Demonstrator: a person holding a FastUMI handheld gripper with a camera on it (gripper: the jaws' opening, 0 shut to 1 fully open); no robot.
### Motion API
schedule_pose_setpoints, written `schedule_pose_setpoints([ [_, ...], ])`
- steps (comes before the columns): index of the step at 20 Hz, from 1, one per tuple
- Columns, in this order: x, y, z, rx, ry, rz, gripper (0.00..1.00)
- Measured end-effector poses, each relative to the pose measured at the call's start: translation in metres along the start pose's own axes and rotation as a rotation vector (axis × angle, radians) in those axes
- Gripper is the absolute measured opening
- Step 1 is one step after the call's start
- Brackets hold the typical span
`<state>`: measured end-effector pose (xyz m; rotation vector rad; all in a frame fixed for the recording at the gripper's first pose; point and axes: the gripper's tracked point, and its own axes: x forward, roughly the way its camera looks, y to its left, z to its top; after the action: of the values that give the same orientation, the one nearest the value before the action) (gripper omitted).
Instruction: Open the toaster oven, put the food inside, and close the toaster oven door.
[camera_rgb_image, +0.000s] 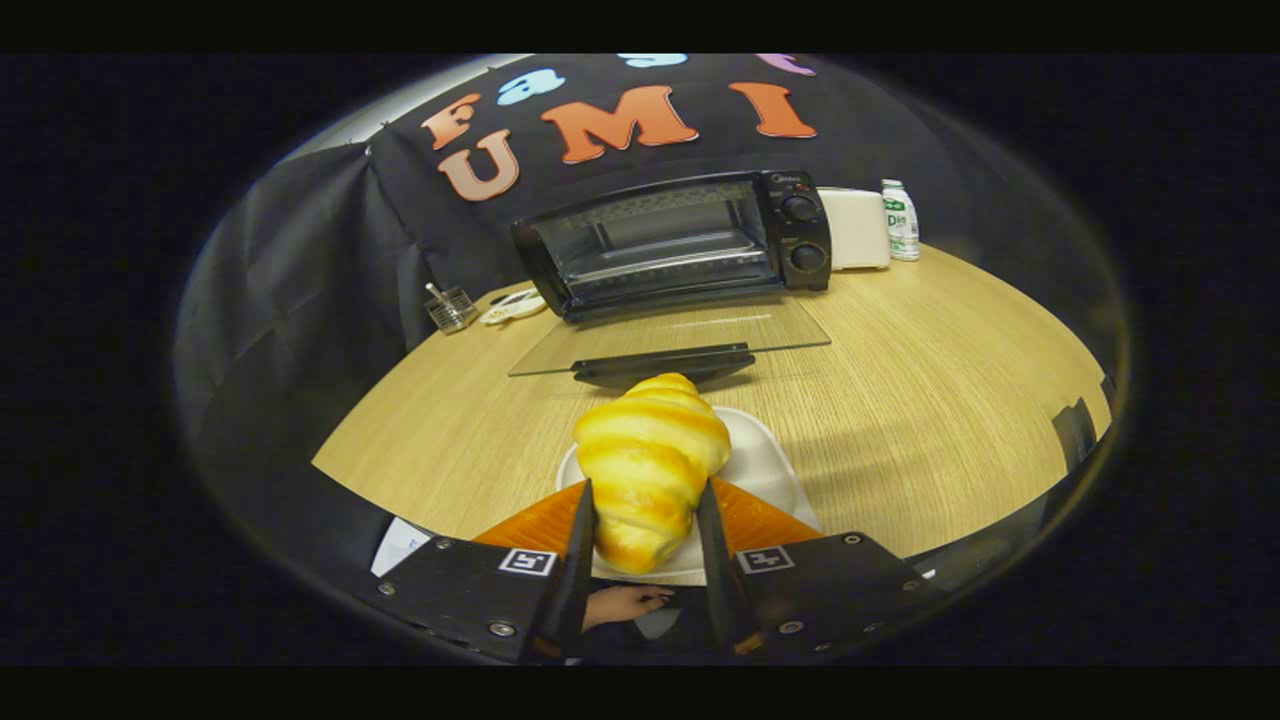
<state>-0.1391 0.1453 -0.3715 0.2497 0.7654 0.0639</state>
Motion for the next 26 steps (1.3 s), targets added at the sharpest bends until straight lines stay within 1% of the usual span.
schedule_pose_setpoints([
  [3, -0.006, 0.010, 0.023, 0.071, -0.054, 0.083, 0.50],
  [5, -0.005, 0.012, 0.039, 0.104, -0.097, 0.122, 0.50],
  [7, 0.002, 0.011, 0.061, 0.148, -0.140, 0.147, 0.50],
  [13, 0.038, 0.032, 0.113, 0.293, -0.206, 0.268, 0.50],
  [15, 0.059, 0.026, 0.129, 0.324, -0.216, 0.250, 0.50],
  [16, 0.071, 0.020, 0.137, 0.336, -0.216, 0.225, 0.50],
  [19, 0.106, 0.012, 0.156, 0.371, -0.194, 0.185, 0.50],
  [21, 0.127, -0.002, 0.164, 0.373, -0.172, 0.132, 0.50],
  [22, 0.132, -0.004, 0.175, 0.377, -0.202, 0.118, 0.50],
  [23, 0.141, -0.006, 0.182, 0.346, -0.203, 0.103, 0.50],
  [24, 0.144, -0.011, 0.186, 0.344, -0.215, 0.087, 0.50],
  [26, 0.157, -0.006, 0.200, 0.343, -0.219, 0.103, 0.50],
])
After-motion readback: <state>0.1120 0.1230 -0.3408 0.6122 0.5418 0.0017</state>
